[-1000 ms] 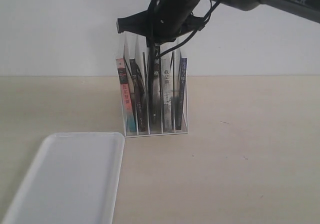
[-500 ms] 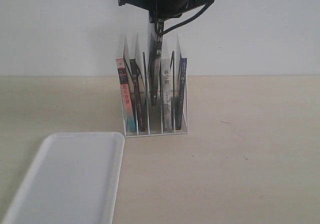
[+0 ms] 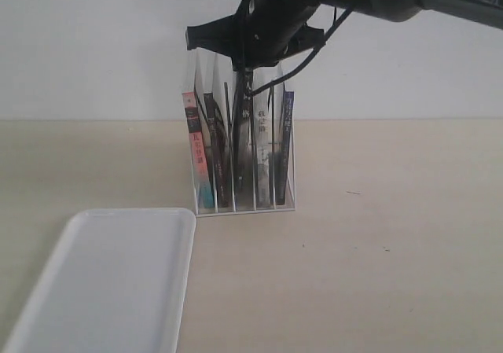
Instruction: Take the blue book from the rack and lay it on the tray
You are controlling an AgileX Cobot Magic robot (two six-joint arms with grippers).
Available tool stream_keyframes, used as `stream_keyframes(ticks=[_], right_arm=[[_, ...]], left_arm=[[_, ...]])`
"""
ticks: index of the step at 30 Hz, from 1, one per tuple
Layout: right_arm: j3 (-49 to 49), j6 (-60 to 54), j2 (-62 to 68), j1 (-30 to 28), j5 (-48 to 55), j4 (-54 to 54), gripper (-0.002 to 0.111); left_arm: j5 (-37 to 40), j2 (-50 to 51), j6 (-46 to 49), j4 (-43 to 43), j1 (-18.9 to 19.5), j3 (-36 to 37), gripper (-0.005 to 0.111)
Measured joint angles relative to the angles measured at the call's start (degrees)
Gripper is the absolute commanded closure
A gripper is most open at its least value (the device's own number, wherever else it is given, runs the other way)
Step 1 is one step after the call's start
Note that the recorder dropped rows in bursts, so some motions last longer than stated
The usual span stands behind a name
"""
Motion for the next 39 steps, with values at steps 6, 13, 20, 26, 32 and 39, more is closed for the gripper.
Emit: stream_keyframes(ticks=[6, 13, 20, 26, 32, 39], right_arm=[[0.08, 0.28, 1.43, 0.0, 0.35, 0.0, 0.108], [0.08, 0.17, 2.55, 0.0, 0.84, -0.13, 0.108], [0.08, 0.07, 2.9, 0.0, 0.74, 0.03, 0.082], [0.08, 0.07, 2.9, 0.0, -1.35, 0.25, 0.066], [0.08, 0.07, 1.23, 0.0, -1.35, 0.48, 0.067], [0.08, 0.07, -4.33, 0.0, -0.04, -1.32, 0.067]], left_arm=[[0.0, 0.0, 0.0, 0.0, 0.0, 0.0, 0.101], [0.0, 0.0, 0.0, 0.0, 0.0, 0.0, 0.101], [0.0, 0.0, 0.0, 0.0, 0.0, 0.0, 0.101], [0.0, 0.0, 0.0, 0.0, 0.0, 0.0, 0.101], [0.0, 0.0, 0.0, 0.0, 0.0, 0.0, 0.101], [0.0, 0.0, 0.0, 0.0, 0.0, 0.0, 0.101]])
